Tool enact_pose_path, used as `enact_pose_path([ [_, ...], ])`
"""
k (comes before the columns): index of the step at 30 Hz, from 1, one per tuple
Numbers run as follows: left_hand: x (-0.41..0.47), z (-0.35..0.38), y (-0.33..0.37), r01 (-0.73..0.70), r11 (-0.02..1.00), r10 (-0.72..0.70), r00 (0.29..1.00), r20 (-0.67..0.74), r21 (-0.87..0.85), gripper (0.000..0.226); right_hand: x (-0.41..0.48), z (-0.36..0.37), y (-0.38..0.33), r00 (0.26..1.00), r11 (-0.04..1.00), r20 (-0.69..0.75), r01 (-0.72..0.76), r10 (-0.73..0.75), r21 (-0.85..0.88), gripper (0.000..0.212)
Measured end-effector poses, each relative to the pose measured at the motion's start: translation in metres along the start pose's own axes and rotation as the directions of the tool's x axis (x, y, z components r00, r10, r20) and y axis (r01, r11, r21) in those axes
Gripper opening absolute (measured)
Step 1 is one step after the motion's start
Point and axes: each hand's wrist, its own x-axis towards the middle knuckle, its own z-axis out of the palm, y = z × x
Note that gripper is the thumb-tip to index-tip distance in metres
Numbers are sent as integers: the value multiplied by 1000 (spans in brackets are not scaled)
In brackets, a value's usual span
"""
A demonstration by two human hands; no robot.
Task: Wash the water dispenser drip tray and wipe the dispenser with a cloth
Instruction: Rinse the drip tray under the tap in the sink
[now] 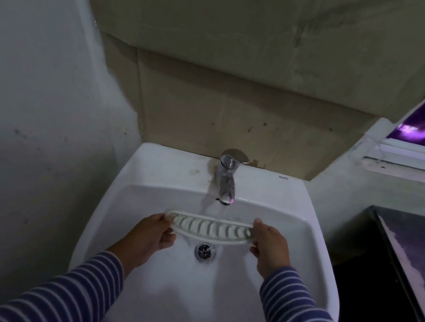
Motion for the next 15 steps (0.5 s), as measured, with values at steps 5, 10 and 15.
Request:
enact_pose_path([
  [5, 11, -2, -6, 126, 987, -138, 982, -130, -98, 18, -10, 6, -11, 994, 995, 77, 84, -81, -44, 20],
  [10, 15, 6, -13, 191, 953, -229, 962, -147, -237, 30, -12, 2, -15, 988, 991, 93, 131, -127, -39, 15],
  [15, 10, 26, -21, 248, 946, -260, 965, -32, -209, 22, -12, -5, -20, 973, 966, -1, 231, -233, 120, 14],
])
